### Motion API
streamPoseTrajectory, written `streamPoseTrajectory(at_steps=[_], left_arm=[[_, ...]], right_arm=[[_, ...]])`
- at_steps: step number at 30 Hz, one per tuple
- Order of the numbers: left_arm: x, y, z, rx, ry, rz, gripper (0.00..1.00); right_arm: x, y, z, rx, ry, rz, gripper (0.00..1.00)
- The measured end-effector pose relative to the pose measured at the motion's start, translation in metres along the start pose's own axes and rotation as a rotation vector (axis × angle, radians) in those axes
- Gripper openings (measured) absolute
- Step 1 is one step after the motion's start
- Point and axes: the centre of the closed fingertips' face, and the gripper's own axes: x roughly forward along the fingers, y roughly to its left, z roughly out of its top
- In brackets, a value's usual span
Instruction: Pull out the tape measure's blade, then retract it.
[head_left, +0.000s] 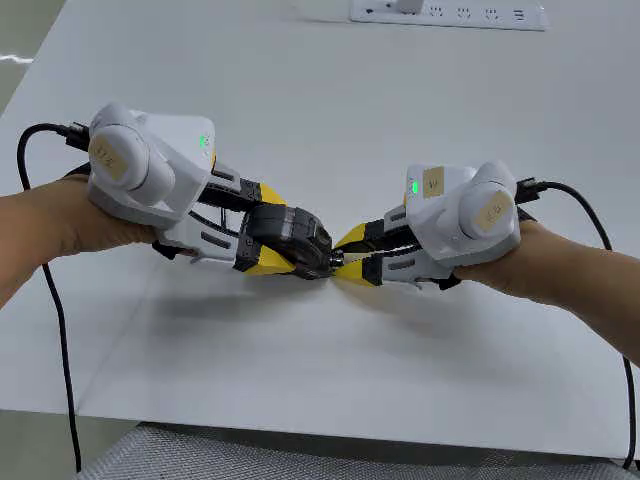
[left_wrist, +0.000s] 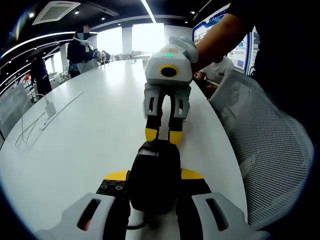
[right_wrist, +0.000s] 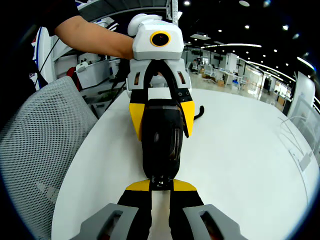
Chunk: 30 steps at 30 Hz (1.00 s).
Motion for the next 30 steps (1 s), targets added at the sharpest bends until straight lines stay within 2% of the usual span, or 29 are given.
streamPoseTrajectory(at_steps=[14,30], left_arm=[[0.0,0.0,0.0,-0.001,0.001,-0.002,0.3],[0.001,0.001,0.001,-0.002,-0.002,0.0,0.3]], right_arm=[[-0.002,0.002,0.001,-0.008,0.0,0.005,0.08],[-0.014,0.002,-0.008,-0.006,0.007,0.005,0.08]])
